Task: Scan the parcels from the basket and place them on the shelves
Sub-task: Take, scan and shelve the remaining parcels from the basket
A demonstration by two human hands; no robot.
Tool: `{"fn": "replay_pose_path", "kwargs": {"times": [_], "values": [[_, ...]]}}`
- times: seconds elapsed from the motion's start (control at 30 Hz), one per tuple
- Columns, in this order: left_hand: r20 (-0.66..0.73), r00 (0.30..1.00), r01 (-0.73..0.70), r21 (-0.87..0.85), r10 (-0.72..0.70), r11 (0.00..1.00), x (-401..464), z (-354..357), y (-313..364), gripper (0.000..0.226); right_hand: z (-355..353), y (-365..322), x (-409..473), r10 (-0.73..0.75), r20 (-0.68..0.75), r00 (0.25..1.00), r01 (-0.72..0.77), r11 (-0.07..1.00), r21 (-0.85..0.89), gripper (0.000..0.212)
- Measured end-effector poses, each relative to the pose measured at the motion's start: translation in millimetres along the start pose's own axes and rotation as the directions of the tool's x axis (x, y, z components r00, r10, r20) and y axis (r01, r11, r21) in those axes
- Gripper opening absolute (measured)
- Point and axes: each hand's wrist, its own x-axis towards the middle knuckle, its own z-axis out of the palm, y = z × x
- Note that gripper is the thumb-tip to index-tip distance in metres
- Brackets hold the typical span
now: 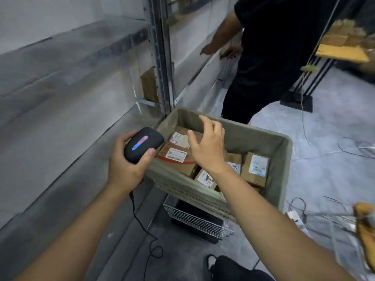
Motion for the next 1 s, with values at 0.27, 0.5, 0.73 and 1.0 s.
{"fn": "replay_pose_path", "kwargs": {"times": [0.27,0.5,0.73,1.0], "values": [[0.221,0.975,0.008,0.001,-0.008,1.0,21,80,-2,0.059,-21,90,1,0.234,-0.028,0.972,-0.236,0.97,-0.064,0.055],[0.371,0.929,-0.008,-0.004,0.008,1.0,45,158,3,0.058,-37,171,7,0.467,-0.058,0.883,-0.47,0.878,-0.089,0.059],[0.48,0.877,-0.011,0.021,-0.001,1.0,67,217,-7,0.062,-41,233,4,0.586,-0.048,0.809,-0.584,0.792,-0.175,0.063],[0.568,0.821,0.056,0.009,-0.051,0.998,81,263,-35,0.063,-24,285,-2,0.727,-0.021,0.686,-0.701,0.652,-0.289,0.075]]}}
